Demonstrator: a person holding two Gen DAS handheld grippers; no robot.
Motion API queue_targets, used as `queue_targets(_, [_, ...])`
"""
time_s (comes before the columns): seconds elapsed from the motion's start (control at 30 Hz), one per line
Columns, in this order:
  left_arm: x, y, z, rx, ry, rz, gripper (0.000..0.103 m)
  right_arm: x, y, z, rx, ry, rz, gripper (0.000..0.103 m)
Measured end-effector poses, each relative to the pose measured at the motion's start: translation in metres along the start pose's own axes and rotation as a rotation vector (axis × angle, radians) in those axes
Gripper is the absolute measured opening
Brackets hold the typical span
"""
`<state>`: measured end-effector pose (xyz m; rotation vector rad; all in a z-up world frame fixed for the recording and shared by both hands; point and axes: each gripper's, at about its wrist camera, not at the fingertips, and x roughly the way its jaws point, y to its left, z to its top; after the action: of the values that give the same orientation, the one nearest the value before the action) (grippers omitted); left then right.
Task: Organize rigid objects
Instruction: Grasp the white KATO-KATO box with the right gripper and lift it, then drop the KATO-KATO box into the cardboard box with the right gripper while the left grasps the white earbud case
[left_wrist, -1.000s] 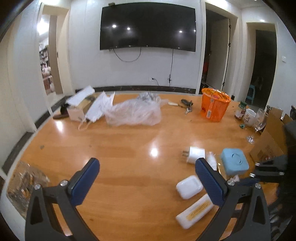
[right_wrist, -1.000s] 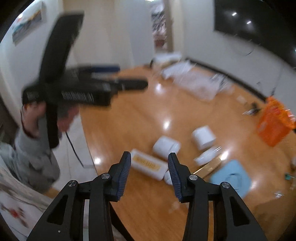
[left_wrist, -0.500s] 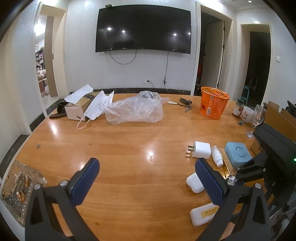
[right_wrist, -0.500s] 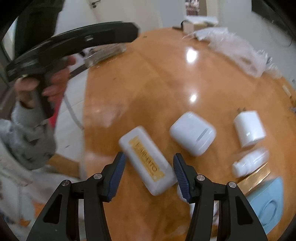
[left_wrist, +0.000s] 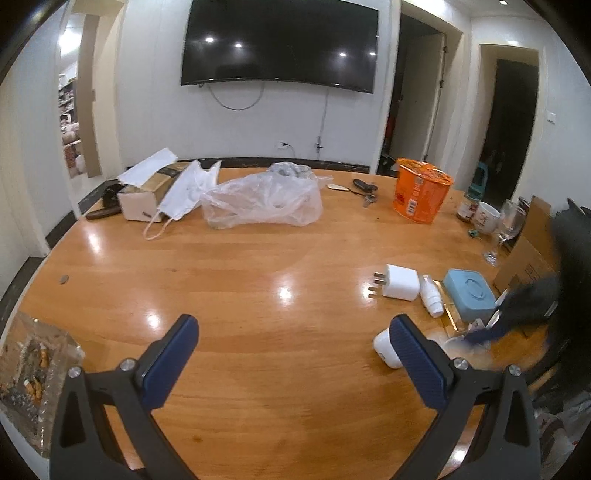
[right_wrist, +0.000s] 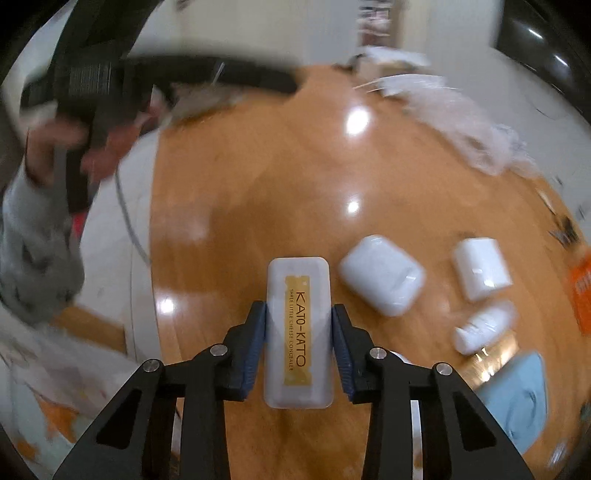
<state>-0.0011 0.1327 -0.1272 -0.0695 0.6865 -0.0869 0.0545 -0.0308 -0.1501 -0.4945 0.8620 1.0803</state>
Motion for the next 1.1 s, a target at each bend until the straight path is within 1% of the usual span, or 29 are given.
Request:
queue_targets(0.03, [0.002, -0.002, 0.0, 0.009, 0.001, -0.022, 0.102, -0.015, -0.002, 0.003, 0.026, -0.033, -0.023, 0.031])
queue_targets(0.1, [0.01, -0.009, 0.0, 0.04, 0.009, -0.089, 0.102, -0.059, -0.007, 0.009, 0.102, -0.125, -0.101, 0.031])
queue_targets(0.17, [0.022, -0.02, 0.0, 0.076, 0.027, -0.163, 0.102, -0.113, -0.016, 0.011, 0.192, -0.23, -0.18, 0.031])
queue_targets(0.2, [0.031, -0.027, 0.0, 0.105, 0.048, -0.204, 0.102, -0.145, -0.021, 0.009, 0.236, -0.283, -0.234, 0.031])
queue_targets(0.23, [0.04, -0.034, 0.001, 0.14, 0.068, -0.236, 0.102, -0.164, -0.025, 0.006, 0.262, -0.308, -0.276, 0.031])
queue_targets(0.3, [0.053, -0.047, 0.001, 0.195, 0.092, -0.289, 0.101, -0.205, -0.034, -0.005, 0.321, -0.344, -0.397, 0.031])
queue_targets(0.33, [0.06, -0.052, 0.001, 0.216, 0.106, -0.325, 0.1, -0.222, -0.041, -0.013, 0.352, -0.342, -0.472, 0.031])
queue_targets(0.37, [0.068, -0.058, 0.001, 0.235, 0.127, -0.364, 0.099, -0.235, -0.05, -0.023, 0.388, -0.318, -0.543, 0.031])
queue_targets(0.4, [0.077, -0.064, 0.001, 0.259, 0.16, -0.394, 0.099, -0.242, -0.058, -0.032, 0.425, -0.297, -0.586, 0.031])
queue_targets(0.43, [0.083, -0.071, 0.0, 0.286, 0.184, -0.398, 0.097, -0.249, -0.07, -0.045, 0.487, -0.262, -0.625, 0.031])
queue_targets(0.47, [0.087, -0.077, -0.004, 0.314, 0.201, -0.395, 0.089, -0.253, -0.081, -0.058, 0.543, -0.227, -0.646, 0.031])
queue_targets(0.5, [0.092, -0.081, -0.005, 0.338, 0.22, -0.397, 0.083, -0.254, -0.087, -0.067, 0.58, -0.206, -0.661, 0.031])
queue_targets(0.53, [0.096, -0.085, -0.007, 0.356, 0.242, -0.404, 0.072, -0.253, -0.096, -0.078, 0.621, -0.176, -0.676, 0.031])
queue_targets(0.57, [0.098, -0.085, -0.01, 0.365, 0.258, -0.409, 0.064, -0.249, -0.105, -0.086, 0.654, -0.14, -0.678, 0.031])
queue_targets(0.6, [0.099, -0.088, -0.013, 0.376, 0.271, -0.411, 0.06, -0.245, -0.111, -0.092, 0.677, -0.118, -0.673, 0.031])
queue_targets(0.67, [0.101, -0.093, -0.016, 0.415, 0.277, -0.39, 0.052, -0.236, -0.124, -0.102, 0.733, -0.077, -0.646, 0.031])
queue_targets(0.73, [0.102, -0.095, -0.018, 0.439, 0.278, -0.374, 0.05, -0.233, -0.135, -0.112, 0.776, -0.038, -0.642, 0.032])
queue_targets(0.8, [0.101, -0.096, -0.019, 0.443, 0.276, -0.37, 0.05, -0.23, -0.136, -0.113, 0.778, -0.01, -0.679, 0.033])
queue_targets(0.83, [0.1, -0.097, -0.019, 0.448, 0.271, -0.368, 0.05, -0.231, -0.124, -0.109, 0.769, -0.015, -0.698, 0.042])
queue_targets(0.87, [0.101, -0.098, -0.019, 0.453, 0.267, -0.367, 0.05, -0.235, -0.118, -0.105, 0.749, -0.047, -0.707, 0.054])
queue_targets(0.9, [0.102, -0.099, -0.019, 0.458, 0.263, -0.368, 0.05, -0.236, -0.112, -0.099, 0.724, -0.093, -0.7, 0.059])
queue_targets(0.93, [0.102, -0.1, -0.019, 0.46, 0.258, -0.37, 0.05, -0.242, -0.101, -0.095, 0.691, -0.156, -0.675, 0.061])
queue_targets(1.0, [0.103, -0.1, -0.019, 0.451, 0.254, -0.372, 0.05, -0.248, -0.086, -0.079, 0.644, -0.241, -0.607, 0.061])
queue_targets(1.03, [0.103, -0.099, -0.019, 0.441, 0.251, -0.372, 0.05, -0.249, -0.078, -0.069, 0.628, -0.285, -0.544, 0.061])
queue_targets(1.1, [0.103, -0.097, -0.019, 0.423, 0.248, -0.366, 0.049, -0.242, -0.065, -0.052, 0.587, -0.319, -0.424, 0.061])
